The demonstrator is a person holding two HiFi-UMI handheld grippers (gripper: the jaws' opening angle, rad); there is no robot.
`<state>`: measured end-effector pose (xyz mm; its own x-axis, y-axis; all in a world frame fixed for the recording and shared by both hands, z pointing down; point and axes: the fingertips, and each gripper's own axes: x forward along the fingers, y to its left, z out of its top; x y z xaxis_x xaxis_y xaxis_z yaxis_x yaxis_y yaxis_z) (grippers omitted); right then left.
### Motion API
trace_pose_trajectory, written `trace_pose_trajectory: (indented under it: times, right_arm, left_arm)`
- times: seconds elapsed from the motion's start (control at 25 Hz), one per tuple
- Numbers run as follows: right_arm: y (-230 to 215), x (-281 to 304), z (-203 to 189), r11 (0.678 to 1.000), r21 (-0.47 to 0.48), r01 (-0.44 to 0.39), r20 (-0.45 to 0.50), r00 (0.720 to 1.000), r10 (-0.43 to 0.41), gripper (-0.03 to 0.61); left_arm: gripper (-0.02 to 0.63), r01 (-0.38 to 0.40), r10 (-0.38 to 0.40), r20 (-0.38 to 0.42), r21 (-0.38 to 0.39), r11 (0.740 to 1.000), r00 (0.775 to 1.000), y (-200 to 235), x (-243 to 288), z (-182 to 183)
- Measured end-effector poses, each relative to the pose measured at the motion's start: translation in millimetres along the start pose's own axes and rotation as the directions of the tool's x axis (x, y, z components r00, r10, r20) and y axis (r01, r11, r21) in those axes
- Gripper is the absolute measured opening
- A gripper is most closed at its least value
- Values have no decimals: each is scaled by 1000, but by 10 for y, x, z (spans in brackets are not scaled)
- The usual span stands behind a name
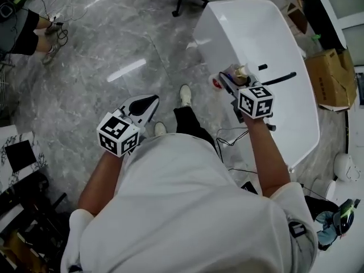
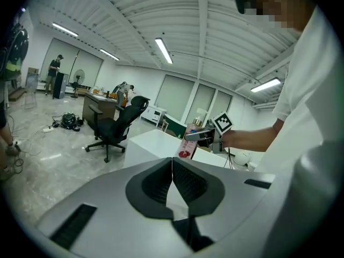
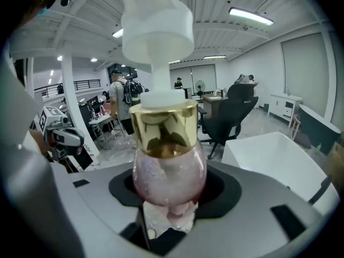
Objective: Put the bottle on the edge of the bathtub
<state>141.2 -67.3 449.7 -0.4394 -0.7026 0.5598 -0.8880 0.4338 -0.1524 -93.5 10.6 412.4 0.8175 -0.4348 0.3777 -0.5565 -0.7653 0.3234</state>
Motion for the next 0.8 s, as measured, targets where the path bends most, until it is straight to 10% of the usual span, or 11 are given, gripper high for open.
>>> trace_pose_trajectory:
  times: [0.8]
  right_arm:
    - [-2908,2507,1094,996,13,87,-9,996,-87,225]
  left_arm:
    - [18,-164,159,-74,-70,984,984,1293,1603,1158]
